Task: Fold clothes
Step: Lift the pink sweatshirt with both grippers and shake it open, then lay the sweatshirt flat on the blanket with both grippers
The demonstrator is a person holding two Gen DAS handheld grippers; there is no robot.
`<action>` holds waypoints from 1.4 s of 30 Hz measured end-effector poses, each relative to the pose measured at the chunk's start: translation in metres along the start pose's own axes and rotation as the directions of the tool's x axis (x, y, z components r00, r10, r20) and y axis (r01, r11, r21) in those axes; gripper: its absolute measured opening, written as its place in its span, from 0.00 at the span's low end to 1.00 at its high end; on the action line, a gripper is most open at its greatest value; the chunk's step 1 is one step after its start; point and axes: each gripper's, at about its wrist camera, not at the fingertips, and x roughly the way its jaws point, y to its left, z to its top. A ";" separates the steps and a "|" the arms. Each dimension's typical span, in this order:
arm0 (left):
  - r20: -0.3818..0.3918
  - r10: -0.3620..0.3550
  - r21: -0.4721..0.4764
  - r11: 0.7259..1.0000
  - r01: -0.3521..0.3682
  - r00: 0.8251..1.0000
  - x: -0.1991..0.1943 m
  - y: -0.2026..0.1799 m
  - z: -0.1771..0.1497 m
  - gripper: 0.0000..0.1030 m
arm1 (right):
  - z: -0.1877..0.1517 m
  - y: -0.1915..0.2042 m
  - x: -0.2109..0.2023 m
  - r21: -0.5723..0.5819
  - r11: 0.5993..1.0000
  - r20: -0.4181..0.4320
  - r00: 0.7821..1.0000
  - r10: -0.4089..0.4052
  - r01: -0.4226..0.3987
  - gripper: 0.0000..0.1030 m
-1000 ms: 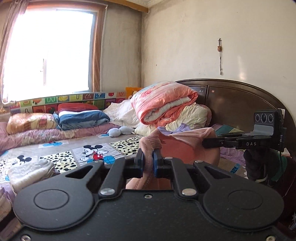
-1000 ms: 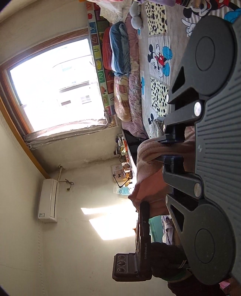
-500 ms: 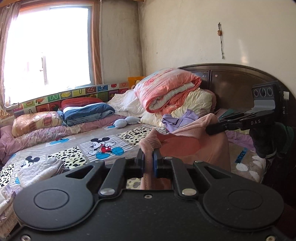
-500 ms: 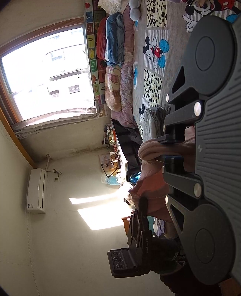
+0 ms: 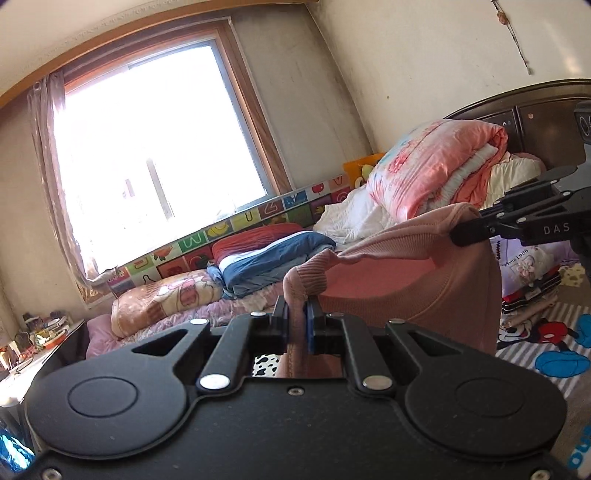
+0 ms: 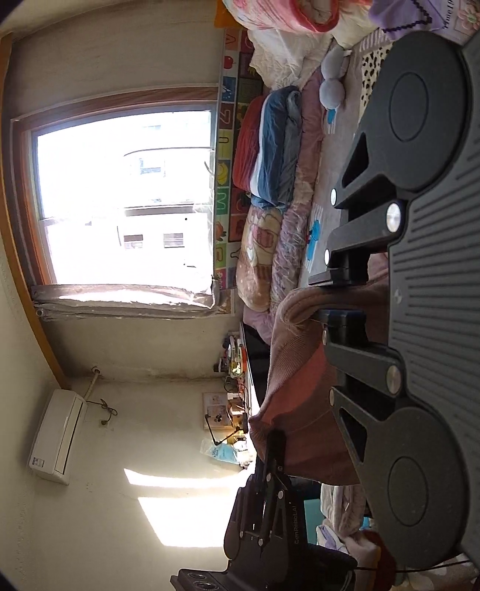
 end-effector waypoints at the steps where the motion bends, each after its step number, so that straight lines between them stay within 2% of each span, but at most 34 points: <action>1: -0.005 -0.004 -0.003 1.000 0.004 1.000 0.003 -0.003 -0.006 0.07 | -0.001 0.001 0.004 -0.027 0.999 0.007 1.000 -0.018 0.018 0.13; 5: -0.085 -0.019 0.022 1.000 0.021 0.996 0.011 -0.029 -0.056 0.07 | -0.034 0.000 0.021 -0.030 0.999 -0.049 0.998 -0.046 0.044 0.13; 9: -0.208 -0.073 0.005 0.997 0.076 0.975 0.011 -0.061 -0.117 0.07 | -0.099 0.003 0.032 0.042 0.998 -0.167 0.985 -0.034 0.041 0.13; 12: -0.268 -0.096 0.037 0.993 0.109 0.959 -0.003 -0.086 -0.148 0.07 | -0.148 0.014 0.033 0.095 0.995 -0.252 0.968 -0.013 0.038 0.13; 15: -0.282 -0.117 0.071 0.987 0.142 0.952 -0.024 -0.105 -0.161 0.06 | -0.178 0.035 0.024 0.078 0.997 -0.305 0.952 0.009 0.015 0.13; 20: -0.275 -0.122 0.135 0.977 0.163 0.954 -0.064 -0.124 -0.171 0.06 | -0.200 0.067 -0.012 0.064 0.998 -0.304 0.952 0.036 -0.017 0.13; 25: -0.275 -0.124 0.200 0.963 0.183 0.953 -0.104 -0.143 -0.188 0.06 | -0.214 0.079 -0.053 0.075 0.997 -0.285 0.958 0.039 -0.019 0.13; 33: -0.319 -0.123 0.237 0.950 0.205 0.940 -0.153 -0.172 -0.228 0.05 | -0.251 0.102 -0.105 0.083 0.996 -0.321 0.946 0.048 -0.022 0.13; 37: -0.377 -0.162 0.177 0.954 0.243 0.912 -0.168 -0.178 -0.243 0.06 | -0.270 0.109 -0.121 0.098 0.995 -0.368 0.929 0.041 -0.005 0.13; 38: -0.392 -0.179 0.152 0.955 0.255 0.903 -0.172 -0.178 -0.247 0.06 | -0.274 0.109 -0.123 0.111 0.994 -0.393 0.919 0.042 0.002 0.16; 39: -0.407 -0.201 0.124 0.954 0.272 0.891 -0.178 -0.178 -0.250 0.08 | -0.278 0.110 -0.126 0.125 0.992 -0.416 0.908 0.050 0.002 0.17; 41: -0.427 -0.216 0.091 0.956 0.280 0.878 -0.189 -0.175 -0.252 0.25 | -0.283 0.112 -0.134 0.150 0.988 -0.455 0.886 0.085 -0.018 0.20; 42: -0.434 -0.222 0.074 0.957 0.281 0.873 -0.194 -0.173 -0.252 0.44 | -0.284 0.113 -0.138 0.155 0.988 -0.473 0.876 0.096 -0.024 0.24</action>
